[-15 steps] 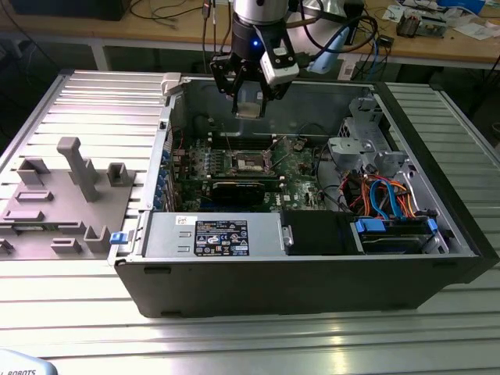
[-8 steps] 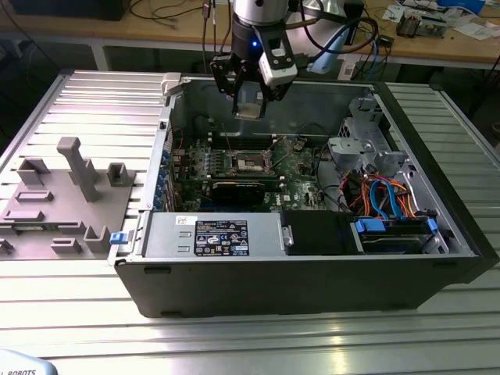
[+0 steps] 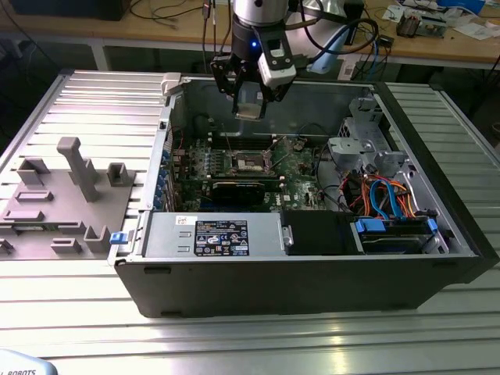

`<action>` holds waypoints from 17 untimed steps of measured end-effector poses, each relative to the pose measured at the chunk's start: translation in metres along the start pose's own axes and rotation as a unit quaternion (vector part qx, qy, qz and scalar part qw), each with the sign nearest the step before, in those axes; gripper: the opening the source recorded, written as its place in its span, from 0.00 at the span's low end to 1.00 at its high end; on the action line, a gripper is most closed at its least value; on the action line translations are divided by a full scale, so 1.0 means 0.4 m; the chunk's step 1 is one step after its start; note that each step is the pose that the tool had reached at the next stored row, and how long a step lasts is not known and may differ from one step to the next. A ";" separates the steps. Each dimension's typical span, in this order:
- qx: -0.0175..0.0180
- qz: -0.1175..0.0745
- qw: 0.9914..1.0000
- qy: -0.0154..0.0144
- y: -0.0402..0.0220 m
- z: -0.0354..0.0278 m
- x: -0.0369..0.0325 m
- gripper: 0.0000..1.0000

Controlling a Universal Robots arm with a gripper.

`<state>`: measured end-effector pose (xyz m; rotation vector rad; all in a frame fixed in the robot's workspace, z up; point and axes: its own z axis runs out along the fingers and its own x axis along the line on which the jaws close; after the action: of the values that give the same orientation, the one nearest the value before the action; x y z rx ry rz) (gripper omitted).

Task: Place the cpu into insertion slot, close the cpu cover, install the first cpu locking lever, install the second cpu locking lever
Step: 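Place the cpu into insertion slot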

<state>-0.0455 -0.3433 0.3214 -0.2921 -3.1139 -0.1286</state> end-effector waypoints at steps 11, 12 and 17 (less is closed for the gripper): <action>0.000 0.019 1.000 -0.001 0.000 0.003 0.000 0.54; 0.000 0.021 1.000 -0.002 0.000 0.003 0.000 0.54; -0.001 0.029 1.000 -0.002 0.000 0.005 0.000 0.54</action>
<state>-0.0456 -0.3433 0.3195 -0.3822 -3.1064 -0.1292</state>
